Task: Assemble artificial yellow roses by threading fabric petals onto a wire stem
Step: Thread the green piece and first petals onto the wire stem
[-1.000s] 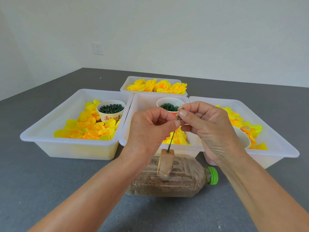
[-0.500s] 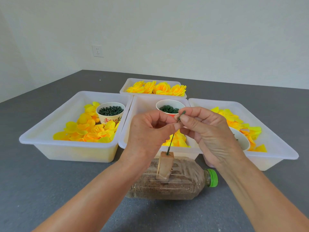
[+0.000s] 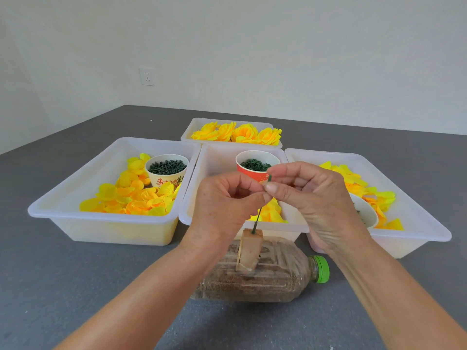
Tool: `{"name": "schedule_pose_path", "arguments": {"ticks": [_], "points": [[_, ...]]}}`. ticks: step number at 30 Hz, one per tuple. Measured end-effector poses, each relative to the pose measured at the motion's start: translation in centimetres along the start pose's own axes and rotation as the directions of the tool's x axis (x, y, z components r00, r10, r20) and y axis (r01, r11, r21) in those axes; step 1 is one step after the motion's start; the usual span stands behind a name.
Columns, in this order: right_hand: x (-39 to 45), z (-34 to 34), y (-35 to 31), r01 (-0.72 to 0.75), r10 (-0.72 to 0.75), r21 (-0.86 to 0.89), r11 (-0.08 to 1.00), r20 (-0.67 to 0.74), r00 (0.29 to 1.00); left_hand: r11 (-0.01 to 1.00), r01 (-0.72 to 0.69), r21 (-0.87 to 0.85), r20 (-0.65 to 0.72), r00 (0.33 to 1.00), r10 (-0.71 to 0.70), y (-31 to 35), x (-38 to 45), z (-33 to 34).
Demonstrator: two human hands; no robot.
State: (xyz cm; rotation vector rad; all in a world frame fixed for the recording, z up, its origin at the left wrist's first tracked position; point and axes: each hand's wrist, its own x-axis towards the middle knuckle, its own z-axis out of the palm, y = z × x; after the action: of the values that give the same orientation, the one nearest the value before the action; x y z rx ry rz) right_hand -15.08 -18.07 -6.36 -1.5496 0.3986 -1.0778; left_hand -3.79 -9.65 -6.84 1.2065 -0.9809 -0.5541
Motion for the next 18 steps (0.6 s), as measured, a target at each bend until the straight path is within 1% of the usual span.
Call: {"name": "schedule_pose_path", "arguments": {"ticks": [4, 8, 12, 15, 18], "points": [[-0.5, 0.1, 0.5, -0.044, 0.044, -0.001, 0.999, 0.004, 0.999, 0.999, 0.033, 0.037, 0.014, 0.999, -0.033, -0.3, -0.3, -0.1], [-0.8, 0.2, 0.8, -0.077, 0.078, -0.009, 0.997, 0.011, 0.997, 0.994, 0.088, 0.062, -0.002, 0.996, -0.088, -0.3, -0.4, -0.6], [-1.4, 0.4, 1.4, -0.128, 0.132, -0.087, 0.988, 0.049, 0.990, 0.995, 0.101, 0.028, -0.047, 0.994, -0.099, -0.1, -0.3, -1.1], [-2.1, 0.6, 2.0, -0.161, 0.172, -0.172, 0.972, 0.051, 0.984, 0.994, 0.106, 0.025, -0.037, 0.994, -0.105, -0.1, -0.4, -1.2], [-2.4, 0.6, 2.5, -0.147, 0.164, -0.265, 0.953, 0.044, 0.985, 0.992, 0.124, 0.010, -0.008, 0.992, -0.124, -0.5, -0.7, -1.2]]}}
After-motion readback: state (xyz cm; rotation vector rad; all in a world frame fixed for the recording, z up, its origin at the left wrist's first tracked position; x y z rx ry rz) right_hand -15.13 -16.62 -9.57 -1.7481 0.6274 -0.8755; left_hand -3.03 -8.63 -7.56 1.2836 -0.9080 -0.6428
